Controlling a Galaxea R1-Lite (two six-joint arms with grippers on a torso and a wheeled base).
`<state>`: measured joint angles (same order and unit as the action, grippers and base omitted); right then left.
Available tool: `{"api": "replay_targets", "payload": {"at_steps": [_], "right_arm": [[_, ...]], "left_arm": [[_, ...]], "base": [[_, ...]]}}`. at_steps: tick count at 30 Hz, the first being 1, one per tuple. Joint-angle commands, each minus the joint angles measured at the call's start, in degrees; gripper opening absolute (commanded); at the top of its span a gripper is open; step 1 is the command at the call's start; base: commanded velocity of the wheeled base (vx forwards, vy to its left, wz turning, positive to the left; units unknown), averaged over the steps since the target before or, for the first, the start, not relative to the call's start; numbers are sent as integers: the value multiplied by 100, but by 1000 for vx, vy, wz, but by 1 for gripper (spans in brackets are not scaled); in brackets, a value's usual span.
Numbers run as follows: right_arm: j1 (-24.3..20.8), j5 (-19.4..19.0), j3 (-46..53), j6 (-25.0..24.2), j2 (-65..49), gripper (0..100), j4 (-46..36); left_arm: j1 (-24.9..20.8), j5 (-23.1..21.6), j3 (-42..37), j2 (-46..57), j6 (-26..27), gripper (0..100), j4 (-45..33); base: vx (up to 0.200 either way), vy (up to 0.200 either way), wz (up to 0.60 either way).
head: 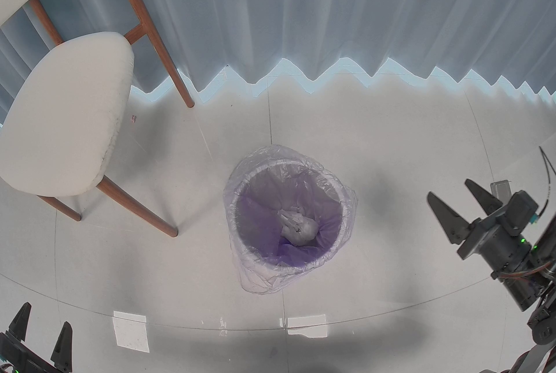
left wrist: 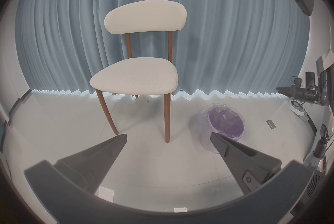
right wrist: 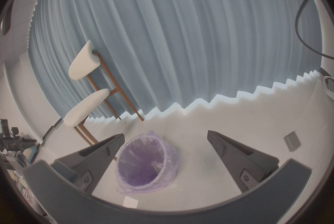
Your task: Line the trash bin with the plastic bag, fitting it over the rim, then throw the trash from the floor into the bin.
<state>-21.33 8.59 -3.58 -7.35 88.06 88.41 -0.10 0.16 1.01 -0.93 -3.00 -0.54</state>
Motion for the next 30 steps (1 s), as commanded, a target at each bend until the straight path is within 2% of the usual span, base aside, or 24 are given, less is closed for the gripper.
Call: {"api": "replay_targets", "payload": {"at_steps": [1, 5, 10, 17, 20, 21, 23, 25, 30], "right_arm": [[929, 81, 358, 67, -1714, 100, -350], [1008, 72, 358, 173, -2215, 100, -728], [1008, 72, 358, 463, -3551, 100, -2258], [991, 11, 350, 568, -6389, 100, -6221], [929, -438, 358, 744, -8279, 100, -8559], [877, -657, 174, 700, -8508, 100, -9306], [868, -719, 86, 603, -8270, 100, -9429], [833, -772, 358, 718, -8288, 100, -8849], [929, -754, 358, 603, -8253, 100, -8841]], "left_arm": [[1, 2, -101, 93, 1, 100, 1], [1, -7, -101, 93, 10, 100, 1], [1, -7, -101, 93, 1, 100, 1], [1, -7, -101, 93, 1, 100, 1], [1, 2, -101, 93, 1, 100, 1], [1, 2, -101, 93, 1, 100, 1], [1, -7, -101, 93, 1, 100, 1], [1, -7, -101, 93, 10, 100, 1], [1, -7, -101, 93, 19, 100, 1]], "base": [[0, 0, 0], [0, 0, 0], [0, 0, 0], [0, 0, 0], [0, 0, 0], [0, 0, 0], [0, 0, 0], [0, 0, 0], [0, 0, 0]]}}
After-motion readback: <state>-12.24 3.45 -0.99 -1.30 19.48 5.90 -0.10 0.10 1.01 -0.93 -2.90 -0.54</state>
